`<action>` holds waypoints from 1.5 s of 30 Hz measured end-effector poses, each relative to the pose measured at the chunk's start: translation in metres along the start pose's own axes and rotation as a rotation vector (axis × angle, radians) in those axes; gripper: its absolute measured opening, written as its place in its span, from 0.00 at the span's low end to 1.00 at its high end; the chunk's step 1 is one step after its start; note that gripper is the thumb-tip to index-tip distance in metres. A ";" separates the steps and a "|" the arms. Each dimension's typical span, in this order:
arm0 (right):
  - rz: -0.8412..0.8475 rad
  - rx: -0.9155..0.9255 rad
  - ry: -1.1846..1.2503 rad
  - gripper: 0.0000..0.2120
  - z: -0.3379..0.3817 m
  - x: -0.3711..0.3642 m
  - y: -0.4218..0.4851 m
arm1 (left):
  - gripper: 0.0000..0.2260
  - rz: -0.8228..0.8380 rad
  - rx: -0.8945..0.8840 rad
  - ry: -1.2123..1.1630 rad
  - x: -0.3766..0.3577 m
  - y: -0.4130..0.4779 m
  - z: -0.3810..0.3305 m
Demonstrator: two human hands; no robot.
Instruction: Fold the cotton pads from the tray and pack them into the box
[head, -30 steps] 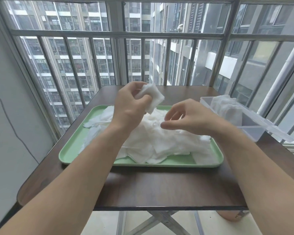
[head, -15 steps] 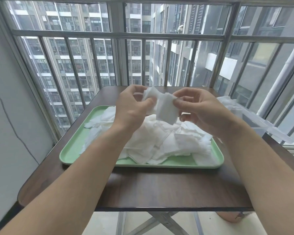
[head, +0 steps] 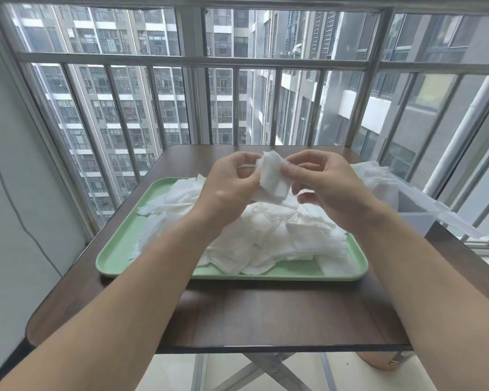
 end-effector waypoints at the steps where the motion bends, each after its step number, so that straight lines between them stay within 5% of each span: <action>1: -0.014 0.002 -0.009 0.05 0.000 0.000 0.000 | 0.06 -0.004 0.023 -0.024 0.000 0.000 0.001; 4: -0.082 0.045 -0.088 0.05 0.004 0.003 -0.002 | 0.13 -0.006 0.110 -0.119 -0.001 0.001 0.006; 9: -0.145 0.094 -0.474 0.07 0.014 0.009 -0.001 | 0.09 -0.017 -0.006 0.090 0.004 0.001 0.006; 14: 0.354 0.007 -0.898 0.16 0.016 0.004 -0.015 | 0.09 -0.083 -0.039 0.183 0.011 0.002 0.001; 17: 0.539 -0.037 -0.937 0.24 0.000 -0.006 -0.030 | 0.08 -0.087 -0.068 0.221 0.011 0.002 -0.001; 31: 0.400 0.011 -1.050 0.12 -0.013 0.007 -0.040 | 0.07 -0.105 -0.120 0.359 0.006 -0.003 -0.005; 37: 0.334 0.056 -0.884 0.08 0.001 0.020 -0.046 | 0.07 -0.091 -0.054 0.277 -0.004 -0.004 -0.010; 40: 0.268 0.054 -0.461 0.07 0.015 0.029 -0.053 | 0.08 -0.078 -0.036 0.236 -0.011 -0.010 -0.009; 43: 0.181 -0.017 -0.065 0.22 0.012 0.030 -0.054 | 0.13 -0.071 -0.022 0.152 -0.016 -0.021 0.000; 45: 0.121 -0.104 0.144 0.22 0.007 0.023 -0.055 | 0.13 -0.096 -0.024 0.098 -0.018 -0.029 0.004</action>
Point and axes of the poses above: each hand's wrist, its own y-axis towards the middle knuckle, its own x-axis out of the back of the hand, z = x × y, the point moved 8 cm from there along y, towards the middle knuckle, and after that the axes turned 12 degrees about -y, right-handed, at the moved point
